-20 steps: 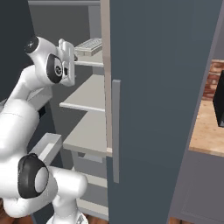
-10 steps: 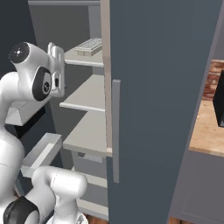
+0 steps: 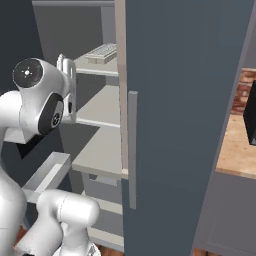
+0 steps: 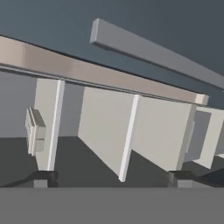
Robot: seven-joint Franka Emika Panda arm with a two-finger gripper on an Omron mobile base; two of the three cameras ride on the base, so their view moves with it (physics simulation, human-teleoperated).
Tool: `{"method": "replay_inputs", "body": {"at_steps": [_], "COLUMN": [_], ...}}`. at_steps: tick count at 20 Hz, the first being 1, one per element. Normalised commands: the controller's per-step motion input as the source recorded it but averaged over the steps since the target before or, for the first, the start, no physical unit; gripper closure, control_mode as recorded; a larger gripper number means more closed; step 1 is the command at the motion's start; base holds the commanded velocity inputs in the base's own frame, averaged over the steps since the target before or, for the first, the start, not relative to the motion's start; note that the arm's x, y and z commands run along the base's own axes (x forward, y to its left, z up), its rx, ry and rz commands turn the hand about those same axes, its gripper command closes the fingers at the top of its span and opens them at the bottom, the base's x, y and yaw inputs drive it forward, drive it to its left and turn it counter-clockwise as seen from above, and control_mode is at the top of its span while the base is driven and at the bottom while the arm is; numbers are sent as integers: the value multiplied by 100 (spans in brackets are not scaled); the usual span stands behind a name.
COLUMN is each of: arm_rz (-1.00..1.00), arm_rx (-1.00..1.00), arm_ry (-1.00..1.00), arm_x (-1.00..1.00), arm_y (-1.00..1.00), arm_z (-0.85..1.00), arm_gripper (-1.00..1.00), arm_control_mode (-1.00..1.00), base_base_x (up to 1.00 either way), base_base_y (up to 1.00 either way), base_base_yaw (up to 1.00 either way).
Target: The ice cube tray has been filled with water. Take the tray and place it in the freezer to make ice. Close the freezer door after placing the tray.
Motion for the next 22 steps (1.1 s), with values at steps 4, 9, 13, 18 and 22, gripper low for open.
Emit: {"method": "replay_inputs", "body": {"at_steps": [4, 9, 13, 18, 22], "arm_rz": [1, 1, 0, 0, 0], "arm_rx": [2, 0, 0, 0, 0], "arm_ry": [-1, 0, 0, 0, 0], "arm_x": [-29, -25, 0, 0, 0], "arm_y": [-12, 0, 0, 0, 0], "arm_z": [0, -5, 0, 0, 0], "arm_gripper": [-100, -100, -100, -100, -100], "arm_control_mode": [-100, -100, 100, 100, 100], "base_base_x": [0, 0, -29, -60, -72], "base_base_y": [0, 0, 0, 0, 0], "base_base_yaw": [0, 0, 0, -1, -9]}}
